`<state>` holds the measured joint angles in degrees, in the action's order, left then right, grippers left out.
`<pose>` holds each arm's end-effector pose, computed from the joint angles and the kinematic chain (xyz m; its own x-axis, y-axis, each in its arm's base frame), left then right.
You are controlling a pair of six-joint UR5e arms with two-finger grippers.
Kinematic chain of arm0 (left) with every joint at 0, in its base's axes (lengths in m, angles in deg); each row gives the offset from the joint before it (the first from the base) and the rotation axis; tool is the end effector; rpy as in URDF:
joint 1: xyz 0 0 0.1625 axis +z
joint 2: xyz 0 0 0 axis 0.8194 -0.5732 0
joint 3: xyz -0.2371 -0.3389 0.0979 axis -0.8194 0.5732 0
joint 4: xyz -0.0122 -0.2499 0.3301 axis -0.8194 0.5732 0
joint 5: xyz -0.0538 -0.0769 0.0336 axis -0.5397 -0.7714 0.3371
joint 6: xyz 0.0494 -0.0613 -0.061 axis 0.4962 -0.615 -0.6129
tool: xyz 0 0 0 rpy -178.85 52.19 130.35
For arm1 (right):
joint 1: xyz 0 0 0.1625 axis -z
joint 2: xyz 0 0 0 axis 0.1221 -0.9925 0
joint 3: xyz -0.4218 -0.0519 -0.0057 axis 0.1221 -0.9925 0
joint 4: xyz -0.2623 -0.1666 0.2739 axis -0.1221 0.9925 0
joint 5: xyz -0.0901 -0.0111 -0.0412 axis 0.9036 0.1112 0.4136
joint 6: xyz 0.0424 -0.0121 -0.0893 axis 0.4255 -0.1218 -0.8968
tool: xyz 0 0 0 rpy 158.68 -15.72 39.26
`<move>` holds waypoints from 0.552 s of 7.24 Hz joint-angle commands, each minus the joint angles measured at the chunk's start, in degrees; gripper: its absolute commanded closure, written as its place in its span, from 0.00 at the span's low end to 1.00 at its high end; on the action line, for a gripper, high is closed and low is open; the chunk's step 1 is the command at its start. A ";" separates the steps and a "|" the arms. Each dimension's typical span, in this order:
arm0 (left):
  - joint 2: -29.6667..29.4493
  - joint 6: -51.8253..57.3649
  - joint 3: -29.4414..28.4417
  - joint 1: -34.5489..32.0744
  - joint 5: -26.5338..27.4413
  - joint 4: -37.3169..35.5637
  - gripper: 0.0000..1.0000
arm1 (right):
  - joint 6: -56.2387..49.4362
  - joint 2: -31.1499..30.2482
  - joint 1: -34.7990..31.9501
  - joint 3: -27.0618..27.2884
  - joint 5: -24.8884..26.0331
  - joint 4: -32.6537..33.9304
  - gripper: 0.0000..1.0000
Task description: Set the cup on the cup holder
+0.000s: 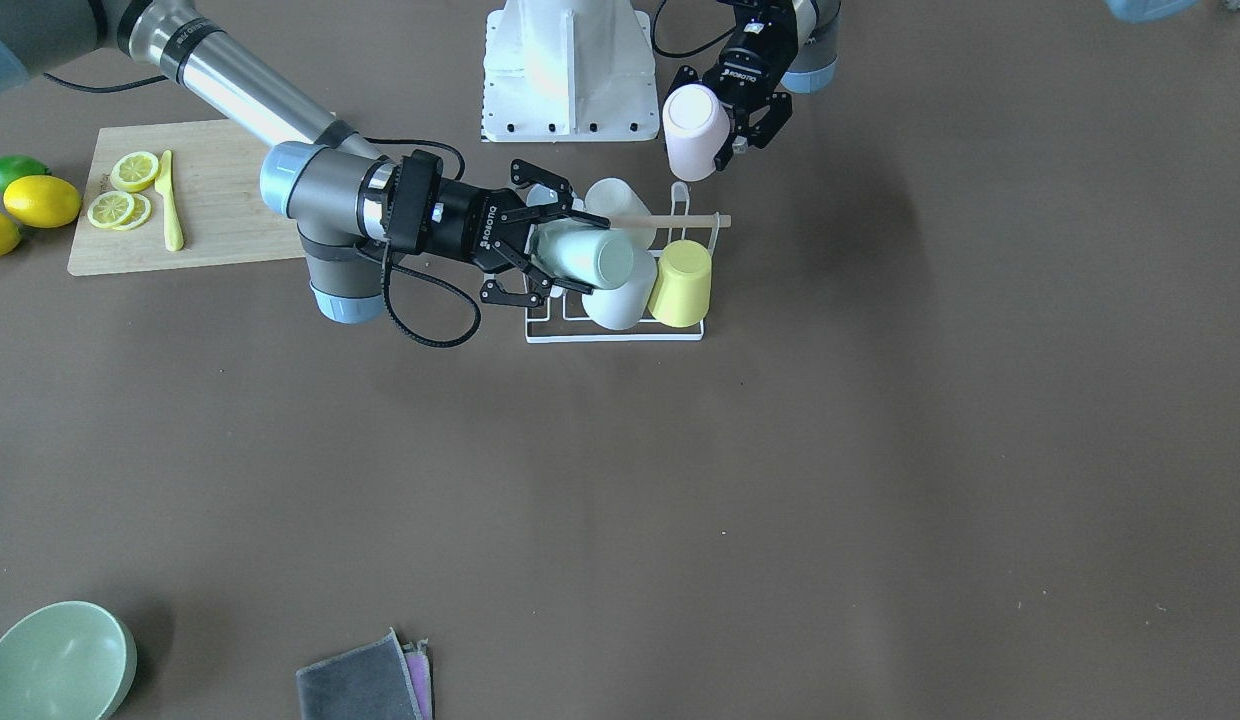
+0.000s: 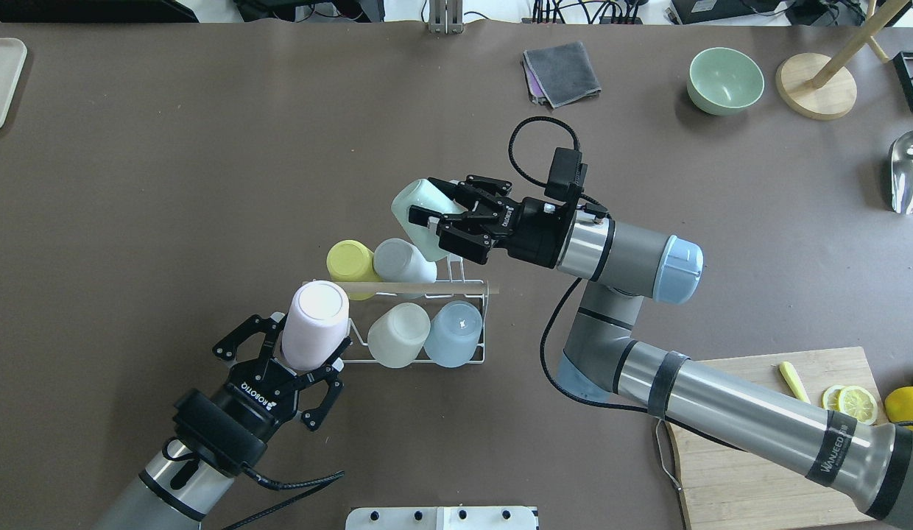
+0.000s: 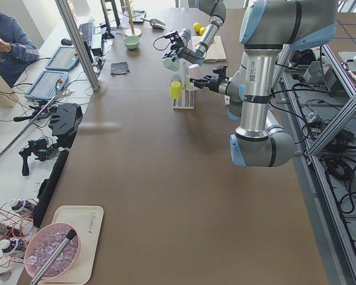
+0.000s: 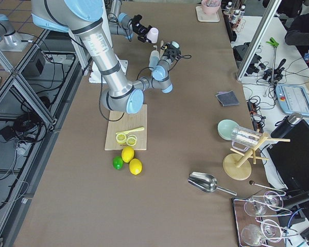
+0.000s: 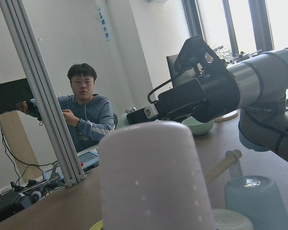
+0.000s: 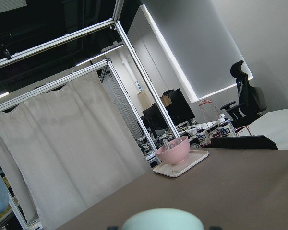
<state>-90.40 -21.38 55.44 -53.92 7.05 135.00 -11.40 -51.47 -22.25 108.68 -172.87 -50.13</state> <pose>0.4622 -0.2073 0.3073 0.7323 0.5664 -0.3780 0.4706 -0.0198 0.8821 -0.5123 -0.4343 0.2632 -0.1161 -0.8433 0.5247 -0.7296 0.4309 0.5310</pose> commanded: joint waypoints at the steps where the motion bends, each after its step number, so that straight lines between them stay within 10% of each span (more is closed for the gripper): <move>1: -1.03 -1.92 -1.35 -1.01 0.16 0.01 0.38 | -0.06 -0.09 0.09 -1.38 0.00 -2.67 1.00; 4: -3.15 -3.33 -4.34 -1.55 0.08 -0.35 0.38 | -0.33 -0.09 0.35 -2.80 -0.08 -4.18 1.00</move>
<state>-92.86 -24.43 51.98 -55.37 7.14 134.69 -11.64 -51.54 -21.96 106.08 -172.94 -53.88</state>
